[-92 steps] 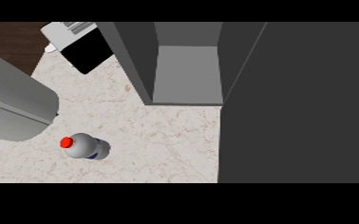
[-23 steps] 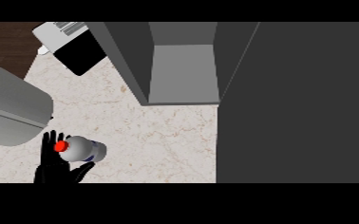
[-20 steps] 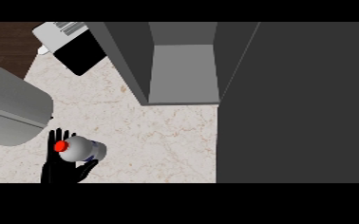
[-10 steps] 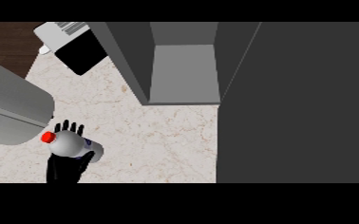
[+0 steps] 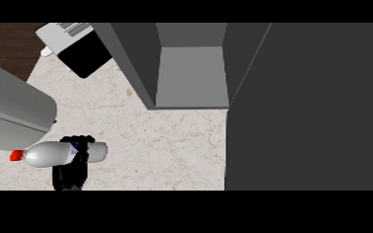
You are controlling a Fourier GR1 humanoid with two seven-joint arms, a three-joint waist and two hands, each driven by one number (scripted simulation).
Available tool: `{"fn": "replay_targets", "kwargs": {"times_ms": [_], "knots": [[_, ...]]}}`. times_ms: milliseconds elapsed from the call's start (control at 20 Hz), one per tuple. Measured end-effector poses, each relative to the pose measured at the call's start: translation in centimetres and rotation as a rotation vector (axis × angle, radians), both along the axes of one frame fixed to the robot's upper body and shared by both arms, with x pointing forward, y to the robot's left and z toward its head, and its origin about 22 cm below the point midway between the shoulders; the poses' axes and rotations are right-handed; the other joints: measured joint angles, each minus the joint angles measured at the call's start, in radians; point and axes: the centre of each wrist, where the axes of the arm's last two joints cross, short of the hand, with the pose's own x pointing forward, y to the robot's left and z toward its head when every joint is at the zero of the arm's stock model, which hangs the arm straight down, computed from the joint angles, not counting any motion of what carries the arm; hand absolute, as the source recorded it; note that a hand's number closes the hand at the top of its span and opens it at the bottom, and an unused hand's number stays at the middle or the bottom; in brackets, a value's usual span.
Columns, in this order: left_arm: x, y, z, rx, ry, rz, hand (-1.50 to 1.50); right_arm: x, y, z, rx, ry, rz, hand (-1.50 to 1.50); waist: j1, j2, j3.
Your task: Pick up the bottled water, place it into the cabinet and close the cabinet
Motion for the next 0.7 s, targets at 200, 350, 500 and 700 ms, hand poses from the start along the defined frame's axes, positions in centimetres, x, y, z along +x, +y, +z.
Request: {"fn": "replay_targets", "kwargs": {"times_ms": [200,350,500,700], "knots": [[0.2,0.1,0.6,0.047,-0.034,0.037,1.5,0.1,0.0,0.0,-0.001,0.001,-0.001,-1.5,0.005,0.0,0.0],[1.0,-0.8,1.5,0.093,-0.076,0.035,1.5,0.1,0.1,-0.1,0.01,-0.005,-0.001,-1.5,0.004,-0.002,0.001],[1.8,-2.3,1.8,0.162,-0.11,-0.038,1.5,0.2,0.0,-0.2,0.01,-0.009,0.004,-1.5,-0.001,-0.001,0.0],[3.9,-4.7,3.2,0.241,-0.151,-0.16,1.5,0.5,0.1,-0.3,0.017,-0.021,0.007,-1.5,-0.001,-0.001,0.001]]}}
